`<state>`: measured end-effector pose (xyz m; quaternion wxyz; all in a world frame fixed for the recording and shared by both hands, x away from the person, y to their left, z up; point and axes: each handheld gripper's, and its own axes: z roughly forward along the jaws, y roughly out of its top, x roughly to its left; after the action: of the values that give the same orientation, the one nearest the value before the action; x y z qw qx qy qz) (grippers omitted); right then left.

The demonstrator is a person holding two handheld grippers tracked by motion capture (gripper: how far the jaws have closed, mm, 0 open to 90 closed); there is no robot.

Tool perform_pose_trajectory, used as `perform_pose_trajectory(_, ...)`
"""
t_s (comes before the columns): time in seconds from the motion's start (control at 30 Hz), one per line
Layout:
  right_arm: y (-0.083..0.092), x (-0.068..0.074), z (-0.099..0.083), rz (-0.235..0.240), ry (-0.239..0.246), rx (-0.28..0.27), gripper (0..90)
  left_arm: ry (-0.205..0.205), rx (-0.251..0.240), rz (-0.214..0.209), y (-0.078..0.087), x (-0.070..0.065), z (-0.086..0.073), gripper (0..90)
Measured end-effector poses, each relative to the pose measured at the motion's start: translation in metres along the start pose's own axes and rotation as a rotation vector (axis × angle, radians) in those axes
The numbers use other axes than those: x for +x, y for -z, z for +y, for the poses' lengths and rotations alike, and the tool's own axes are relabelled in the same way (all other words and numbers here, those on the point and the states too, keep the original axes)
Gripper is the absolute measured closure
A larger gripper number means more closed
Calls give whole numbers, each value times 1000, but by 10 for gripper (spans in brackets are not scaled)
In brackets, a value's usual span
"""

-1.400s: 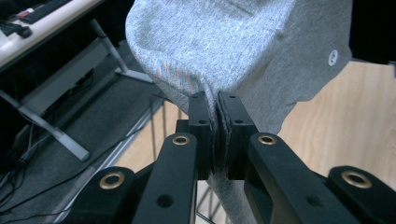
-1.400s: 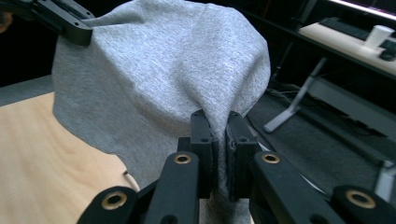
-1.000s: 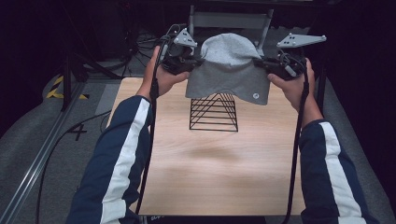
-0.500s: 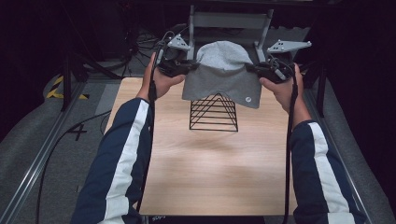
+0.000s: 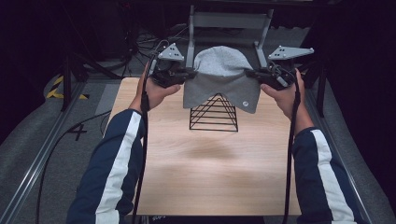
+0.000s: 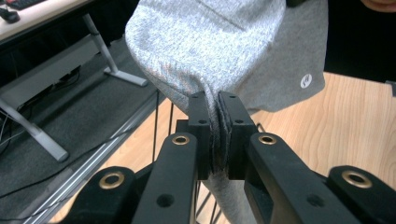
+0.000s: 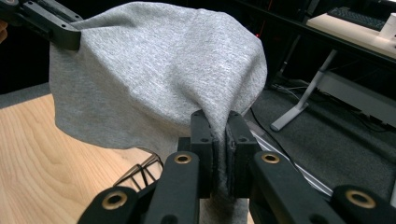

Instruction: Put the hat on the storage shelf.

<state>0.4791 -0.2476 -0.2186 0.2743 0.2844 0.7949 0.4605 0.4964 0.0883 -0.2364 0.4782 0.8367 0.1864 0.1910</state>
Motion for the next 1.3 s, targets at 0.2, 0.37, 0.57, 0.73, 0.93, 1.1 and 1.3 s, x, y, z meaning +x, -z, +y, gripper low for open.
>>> perform_pose_trajectory(0.2, -9, 3, -13, 2, -1, 29, 841, 12, 35, 5, -15, -3, -17, 845)
perform_pose_trajectory(0.37, -19, 3, -27, 3, -8, 57, 841, 13, 73, 5, -31, -2, -29, 843)
perform_pose_trajectory(0.57, -37, 5, -53, 28, -26, 105, 841, 35, 115, 0, -49, -1, -49, 842)
perform_pose_trajectory(0.73, -49, 9, -76, 48, -40, 138, 840, 76, 137, -15, -65, -3, -73, 842)
perform_pose_trajectory(0.93, -62, 13, -101, 68, -67, 176, 840, 80, 176, -20, -79, -9, -93, 842)
perform_pose_trajectory(1.1, -74, 17, -118, 74, -78, 213, 841, 83, 208, -21, -91, -13, -107, 842)
perform_pose_trajectory(1.3, -84, 19, -135, 79, -107, 234, 840, 104, 230, -35, -102, -17, -121, 843)
